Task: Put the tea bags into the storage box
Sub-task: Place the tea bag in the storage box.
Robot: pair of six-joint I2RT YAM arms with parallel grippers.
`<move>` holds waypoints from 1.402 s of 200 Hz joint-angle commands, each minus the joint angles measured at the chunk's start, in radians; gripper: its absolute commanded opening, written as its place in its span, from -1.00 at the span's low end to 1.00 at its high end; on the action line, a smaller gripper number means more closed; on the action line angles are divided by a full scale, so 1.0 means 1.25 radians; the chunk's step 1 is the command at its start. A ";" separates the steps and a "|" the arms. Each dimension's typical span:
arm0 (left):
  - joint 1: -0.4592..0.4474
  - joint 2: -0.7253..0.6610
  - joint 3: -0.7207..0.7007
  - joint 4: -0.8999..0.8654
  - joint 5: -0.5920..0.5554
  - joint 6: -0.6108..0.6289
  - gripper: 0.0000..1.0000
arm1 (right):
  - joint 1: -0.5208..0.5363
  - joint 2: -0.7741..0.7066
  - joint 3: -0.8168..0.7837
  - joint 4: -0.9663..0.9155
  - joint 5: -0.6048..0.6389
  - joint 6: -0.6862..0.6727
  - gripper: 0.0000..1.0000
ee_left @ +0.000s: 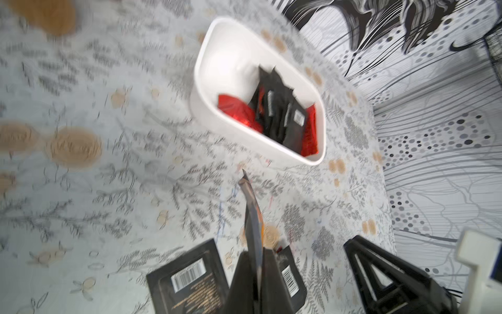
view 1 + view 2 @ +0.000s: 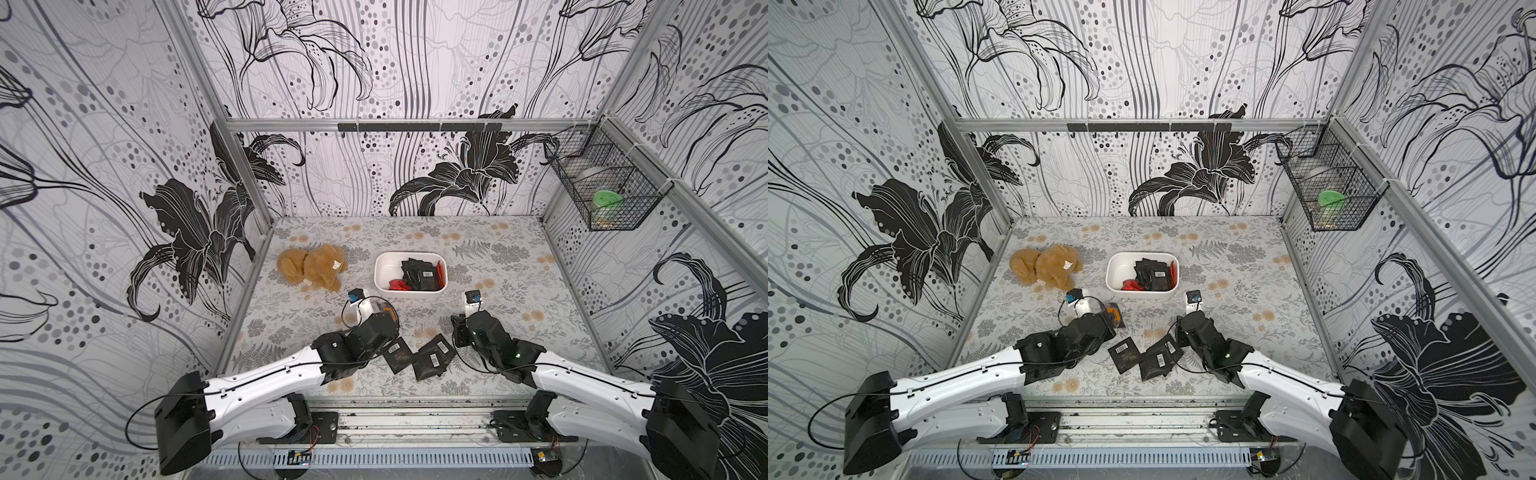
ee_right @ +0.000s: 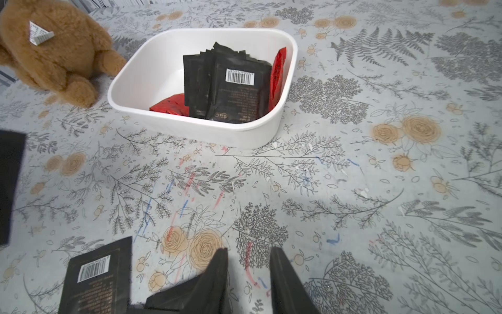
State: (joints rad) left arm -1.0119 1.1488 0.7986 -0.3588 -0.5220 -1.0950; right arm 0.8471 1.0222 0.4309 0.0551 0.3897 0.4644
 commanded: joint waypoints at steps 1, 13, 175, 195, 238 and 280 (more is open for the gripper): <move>0.034 0.107 0.147 -0.102 -0.118 0.159 -1.00 | 0.001 -0.035 -0.031 0.004 0.016 0.010 -0.31; 0.083 0.189 0.235 -0.107 -0.104 0.209 -1.00 | 0.001 -0.051 -0.040 0.017 -0.015 0.005 -0.28; 0.329 0.679 0.656 -0.201 0.014 0.408 -1.00 | -0.001 -0.063 -0.047 0.013 -0.019 -0.001 -0.15; 0.330 0.659 0.613 -0.186 0.027 0.430 -1.00 | -0.001 -0.050 -0.044 0.020 -0.030 -0.005 -0.16; 0.328 0.687 0.593 -0.189 0.078 0.455 -0.90 | -0.001 -0.032 -0.040 0.027 -0.045 -0.013 -0.15; 0.327 0.668 0.603 -0.153 0.166 0.453 -0.44 | -0.001 -0.014 -0.039 0.042 -0.067 -0.022 -0.11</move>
State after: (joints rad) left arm -0.6006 2.0106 1.5497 -0.5957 -0.3985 -0.5396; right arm 0.8471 0.9901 0.3710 0.0818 0.3321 0.4545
